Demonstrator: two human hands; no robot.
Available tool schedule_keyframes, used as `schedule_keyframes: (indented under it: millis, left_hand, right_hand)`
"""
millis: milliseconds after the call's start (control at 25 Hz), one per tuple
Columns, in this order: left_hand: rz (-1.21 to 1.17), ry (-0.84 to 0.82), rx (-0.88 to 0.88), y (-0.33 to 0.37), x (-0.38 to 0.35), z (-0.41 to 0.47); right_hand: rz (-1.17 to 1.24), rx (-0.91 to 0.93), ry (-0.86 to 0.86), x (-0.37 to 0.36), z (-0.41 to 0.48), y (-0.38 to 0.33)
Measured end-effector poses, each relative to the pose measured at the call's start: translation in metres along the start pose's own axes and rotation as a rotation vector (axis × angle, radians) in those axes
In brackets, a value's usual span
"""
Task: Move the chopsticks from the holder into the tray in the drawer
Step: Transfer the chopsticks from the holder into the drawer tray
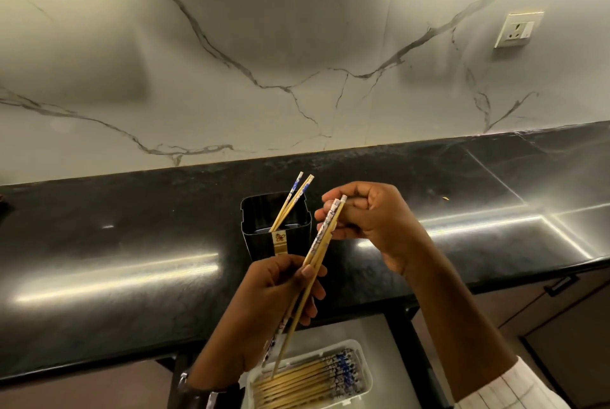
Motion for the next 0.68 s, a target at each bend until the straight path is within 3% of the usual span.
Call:
schedule_keyframes:
  millis: [200,440,680]
  left_hand:
    - [-0.065,0.047,0.009,-0.006,0.004,-0.002]
    - [-0.026,0.051,-0.009,-0.011,-0.001,-0.003]
    - [0.110,0.007,-0.008,-0.019,0.006,-0.010]
  right_hand:
    - [0.131,-0.092,-0.064,-0.004,-0.005,0.002]
    - [-0.016,-0.121,0.016,-0.013,-0.008,-0.002]
    - [0.036,-0.026,0.325,0.008,-0.009,-0.024]
Point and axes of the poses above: each hand's wrist, its own z-axis towards the middle knuckle, its own x-axis out of the back of the hand, y = z × x, the point moved 3 cm from there along z, towards the middle knuckle, and after that the axes turned 15 degrees about -y, right-handed, at the moved point
